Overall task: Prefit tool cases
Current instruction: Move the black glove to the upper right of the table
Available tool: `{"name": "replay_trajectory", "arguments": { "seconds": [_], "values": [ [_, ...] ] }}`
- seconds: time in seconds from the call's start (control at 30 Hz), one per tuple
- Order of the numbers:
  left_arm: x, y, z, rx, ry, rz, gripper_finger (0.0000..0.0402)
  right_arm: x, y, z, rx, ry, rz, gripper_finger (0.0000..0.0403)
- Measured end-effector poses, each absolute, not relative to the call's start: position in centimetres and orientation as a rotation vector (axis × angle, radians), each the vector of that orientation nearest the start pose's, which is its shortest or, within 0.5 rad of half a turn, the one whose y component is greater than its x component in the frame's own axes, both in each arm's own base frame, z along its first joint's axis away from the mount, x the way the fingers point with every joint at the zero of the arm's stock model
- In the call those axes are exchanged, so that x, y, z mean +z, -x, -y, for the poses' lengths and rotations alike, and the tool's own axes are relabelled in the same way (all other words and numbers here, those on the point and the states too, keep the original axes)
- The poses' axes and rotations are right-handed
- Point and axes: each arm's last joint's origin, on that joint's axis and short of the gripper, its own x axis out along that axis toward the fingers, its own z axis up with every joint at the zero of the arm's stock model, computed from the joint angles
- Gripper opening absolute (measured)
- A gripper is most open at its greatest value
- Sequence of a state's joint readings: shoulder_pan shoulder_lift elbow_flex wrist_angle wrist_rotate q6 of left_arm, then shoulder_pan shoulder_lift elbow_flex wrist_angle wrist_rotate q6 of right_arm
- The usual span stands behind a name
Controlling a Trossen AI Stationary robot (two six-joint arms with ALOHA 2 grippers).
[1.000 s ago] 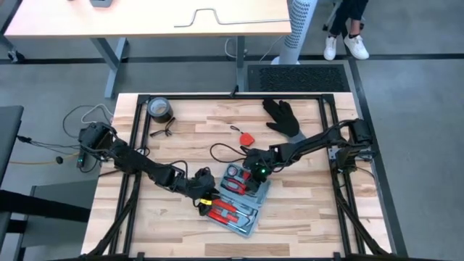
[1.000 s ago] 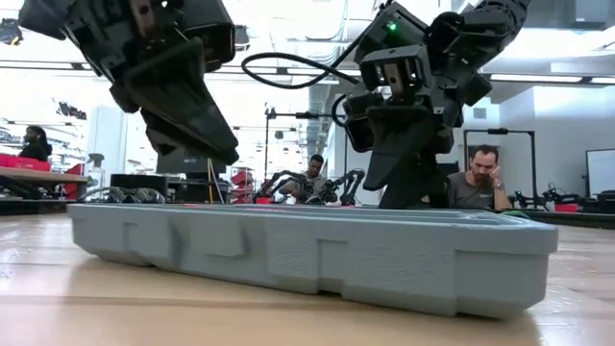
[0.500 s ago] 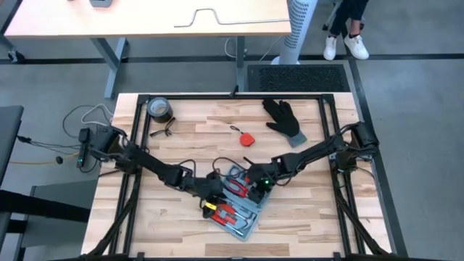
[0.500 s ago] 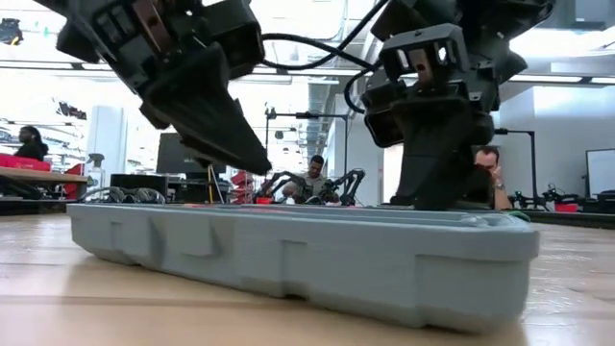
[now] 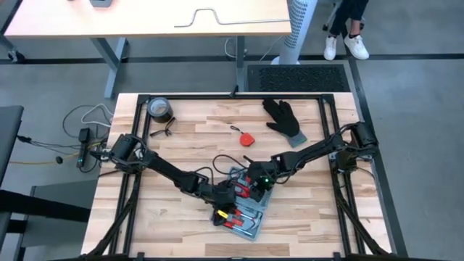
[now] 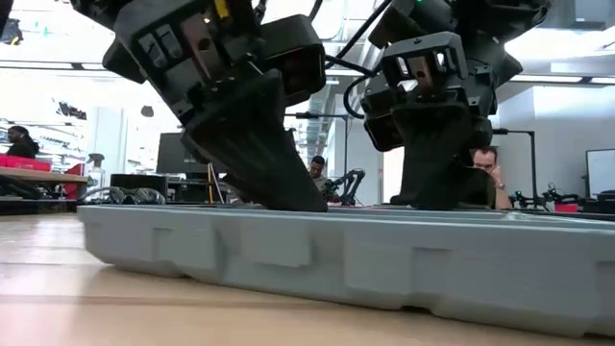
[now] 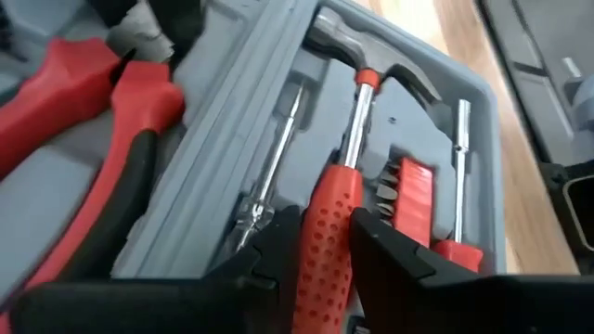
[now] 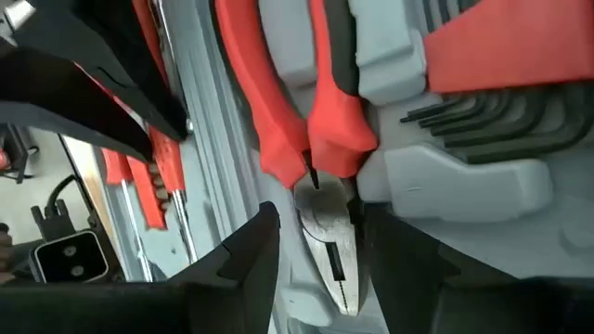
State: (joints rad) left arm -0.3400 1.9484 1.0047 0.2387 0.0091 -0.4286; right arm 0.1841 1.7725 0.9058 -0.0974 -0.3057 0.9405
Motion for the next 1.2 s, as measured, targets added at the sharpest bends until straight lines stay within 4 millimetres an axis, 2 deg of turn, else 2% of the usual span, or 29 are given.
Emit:
{"name": "replay_trajectory", "arguments": {
  "seconds": [0.2,0.5,1.2],
  "values": [
    [12.3,-36.5,11.8,-0.128,0.315,-0.756,0.0086,12.8,-31.8,-7.1,0.026,-0.966,-1.115,0.0162],
    [12.2,-36.4,11.7,-0.118,0.317,-0.769,0.0086,12.2,-31.6,-7.2,0.099,-1.111,-0.981,0.0162],
    [12.0,-36.3,11.5,-0.099,0.305,-0.787,0.0086,12.4,-31.7,-7.3,0.097,-1.139,-0.947,0.0157]
  ]
}}
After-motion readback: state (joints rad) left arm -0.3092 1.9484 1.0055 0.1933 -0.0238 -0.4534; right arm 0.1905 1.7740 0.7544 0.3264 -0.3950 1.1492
